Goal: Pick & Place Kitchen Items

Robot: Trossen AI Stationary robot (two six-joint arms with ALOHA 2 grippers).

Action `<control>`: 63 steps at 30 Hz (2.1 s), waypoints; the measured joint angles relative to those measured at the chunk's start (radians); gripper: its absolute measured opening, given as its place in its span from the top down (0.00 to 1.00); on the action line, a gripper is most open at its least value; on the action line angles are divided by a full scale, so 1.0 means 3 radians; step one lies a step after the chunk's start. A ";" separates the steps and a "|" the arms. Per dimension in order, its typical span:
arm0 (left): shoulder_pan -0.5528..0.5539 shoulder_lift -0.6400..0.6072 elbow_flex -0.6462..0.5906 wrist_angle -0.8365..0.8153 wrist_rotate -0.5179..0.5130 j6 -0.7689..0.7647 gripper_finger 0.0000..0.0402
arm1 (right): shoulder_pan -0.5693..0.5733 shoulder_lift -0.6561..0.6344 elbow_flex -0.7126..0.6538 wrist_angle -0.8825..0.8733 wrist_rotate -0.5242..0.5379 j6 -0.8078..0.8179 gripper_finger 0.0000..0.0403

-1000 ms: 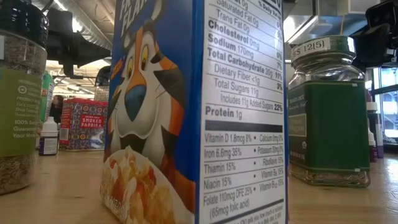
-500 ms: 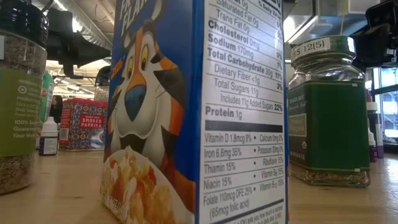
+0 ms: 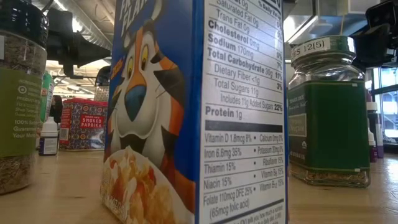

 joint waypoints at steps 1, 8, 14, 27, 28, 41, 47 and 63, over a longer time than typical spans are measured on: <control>-0.0001 0.0000 0.0000 0.0000 0.0000 0.0000 0.98 | 0.0000 0.0001 0.0000 0.0000 -0.0001 0.0000 1.00; 0.0000 0.0000 0.0001 0.0000 0.0000 0.0000 0.98 | -0.0001 0.0000 0.0000 0.0000 -0.0001 -0.0001 1.00; -0.0001 0.0000 0.0000 0.0000 0.0000 0.0000 0.98 | 0.0000 0.0001 0.0000 0.0000 0.0000 0.0000 1.00; -0.0001 0.0000 0.0001 0.0000 0.0000 0.0000 0.98 | 0.0000 0.0001 0.0000 0.0000 0.0000 0.0000 1.00; 0.0000 0.0000 0.0000 0.0000 0.0000 0.0000 0.98 | -0.0001 0.0000 0.0001 0.0000 -0.0001 0.0000 1.00; -0.0001 0.0000 0.0001 -0.0001 -0.0010 0.0000 0.98 | -0.0001 0.0000 0.0000 0.0000 -0.0001 -0.0001 1.00; -0.0001 -0.0001 0.0000 0.0000 -0.0008 0.0000 0.98 | 0.0000 0.0001 0.0000 0.0001 -0.0005 0.0085 1.00; 0.0000 -0.0001 0.0000 0.0025 0.0086 0.0000 0.98 | 0.0000 0.0000 0.0000 0.0003 -0.0005 0.0803 1.00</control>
